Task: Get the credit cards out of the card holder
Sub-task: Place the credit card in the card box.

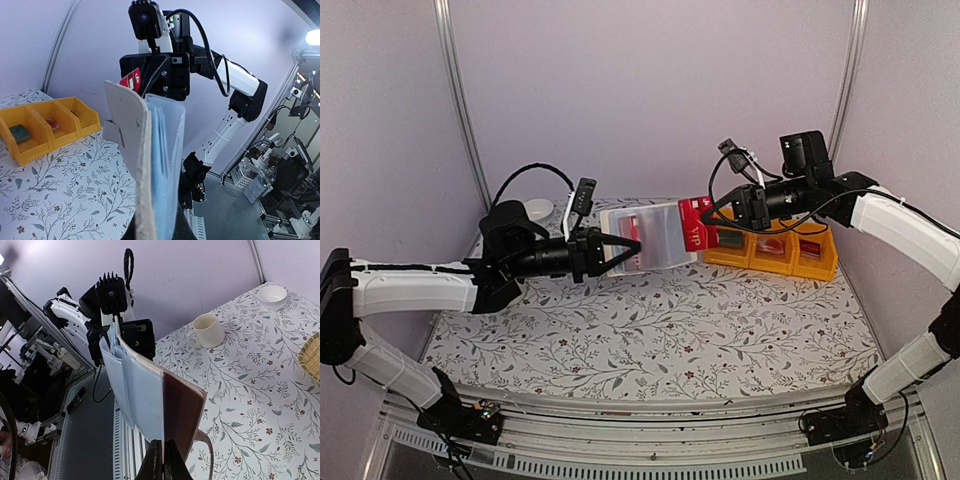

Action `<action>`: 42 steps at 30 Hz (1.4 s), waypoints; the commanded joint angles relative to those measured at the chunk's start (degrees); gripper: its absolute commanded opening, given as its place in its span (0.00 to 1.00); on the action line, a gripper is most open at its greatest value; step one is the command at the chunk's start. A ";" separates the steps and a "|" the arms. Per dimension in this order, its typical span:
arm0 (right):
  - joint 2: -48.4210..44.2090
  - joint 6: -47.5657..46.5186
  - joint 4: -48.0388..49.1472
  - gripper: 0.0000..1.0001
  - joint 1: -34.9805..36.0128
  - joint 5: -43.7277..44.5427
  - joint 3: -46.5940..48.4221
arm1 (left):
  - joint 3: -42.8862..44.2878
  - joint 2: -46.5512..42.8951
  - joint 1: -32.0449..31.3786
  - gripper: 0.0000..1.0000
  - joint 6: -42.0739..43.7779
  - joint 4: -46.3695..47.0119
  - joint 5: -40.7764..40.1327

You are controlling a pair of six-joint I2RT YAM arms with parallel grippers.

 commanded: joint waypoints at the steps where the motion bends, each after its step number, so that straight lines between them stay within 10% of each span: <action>1: -1.93 -7.53 -9.01 0.01 -2.07 3.94 2.63 | -1.26 -1.66 1.12 0.00 1.98 -0.91 -1.30; 18: 2.88 -14.99 -31.59 0.01 -11.63 36.89 16.05 | -2.47 -4.27 3.74 0.00 4.66 -6.48 -4.66; 28: -4.51 22.93 4.80 0.01 -29.86 29.82 -7.25 | -4.47 -5.98 4.05 0.00 5.11 -5.95 -5.53; 36: -10.30 57.64 33.05 0.01 -30.06 57.23 -28.48 | -5.27 -7.59 4.65 0.00 5.34 -5.95 -5.40; 42: -7.27 71.01 35.05 0.02 -30.01 68.29 -31.53 | -5.96 -9.51 5.99 0.00 6.03 -6.73 -5.06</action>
